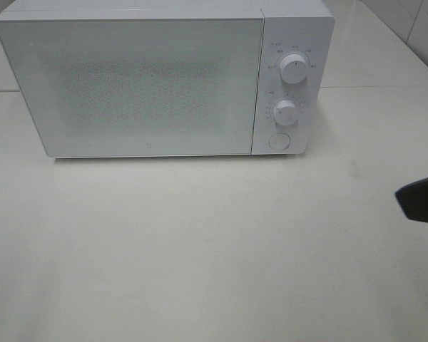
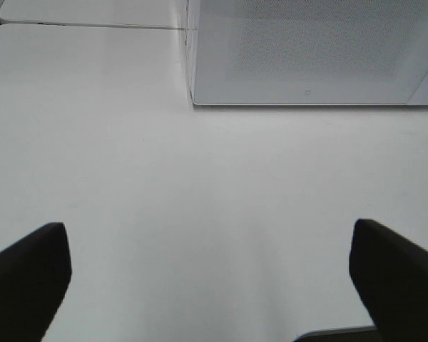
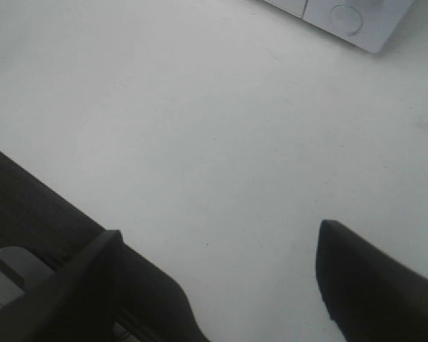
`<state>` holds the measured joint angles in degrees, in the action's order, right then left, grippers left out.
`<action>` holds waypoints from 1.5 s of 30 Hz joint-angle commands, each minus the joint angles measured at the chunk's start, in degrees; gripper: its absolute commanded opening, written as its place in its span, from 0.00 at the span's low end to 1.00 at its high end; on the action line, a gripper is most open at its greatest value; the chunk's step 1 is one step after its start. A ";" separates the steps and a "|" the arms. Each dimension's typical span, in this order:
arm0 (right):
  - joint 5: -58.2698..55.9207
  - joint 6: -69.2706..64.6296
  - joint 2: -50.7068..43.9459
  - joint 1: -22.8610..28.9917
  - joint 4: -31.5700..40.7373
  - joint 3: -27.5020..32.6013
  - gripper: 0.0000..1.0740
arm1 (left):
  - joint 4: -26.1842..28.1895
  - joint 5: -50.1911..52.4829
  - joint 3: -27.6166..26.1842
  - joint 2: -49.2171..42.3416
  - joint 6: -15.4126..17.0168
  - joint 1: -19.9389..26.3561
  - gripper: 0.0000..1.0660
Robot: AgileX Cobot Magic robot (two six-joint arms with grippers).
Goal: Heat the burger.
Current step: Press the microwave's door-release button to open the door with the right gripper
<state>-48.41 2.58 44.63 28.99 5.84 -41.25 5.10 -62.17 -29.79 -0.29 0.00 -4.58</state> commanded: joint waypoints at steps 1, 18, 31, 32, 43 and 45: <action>-2.92 -2.58 -4.13 -0.23 -2.92 -0.23 0.67 | 0.46 0.74 0.06 -0.97 0.00 0.11 0.92; -7.85 -3.38 -33.23 -18.51 -4.13 10.08 0.67 | 0.46 0.74 0.06 -0.97 0.00 0.11 0.92; -8.48 -5.10 -45.61 -21.20 -5.50 12.78 0.67 | 0.46 0.74 0.06 -0.97 0.00 0.11 0.92; -8.48 -5.10 -45.61 -21.20 -5.50 12.78 0.67 | 0.46 0.74 0.06 -0.97 0.00 0.11 0.92; -8.48 -4.76 -46.41 -23.55 -5.33 12.78 0.67 | 0.46 0.74 0.06 -0.97 0.00 0.11 0.92; -8.48 -4.24 -46.35 -23.55 -5.33 12.78 0.67 | 0.46 0.74 0.06 -0.97 0.00 0.11 0.92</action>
<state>-56.89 -2.01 -0.17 5.73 0.74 -28.48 5.10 -62.17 -29.79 -0.29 0.00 -4.58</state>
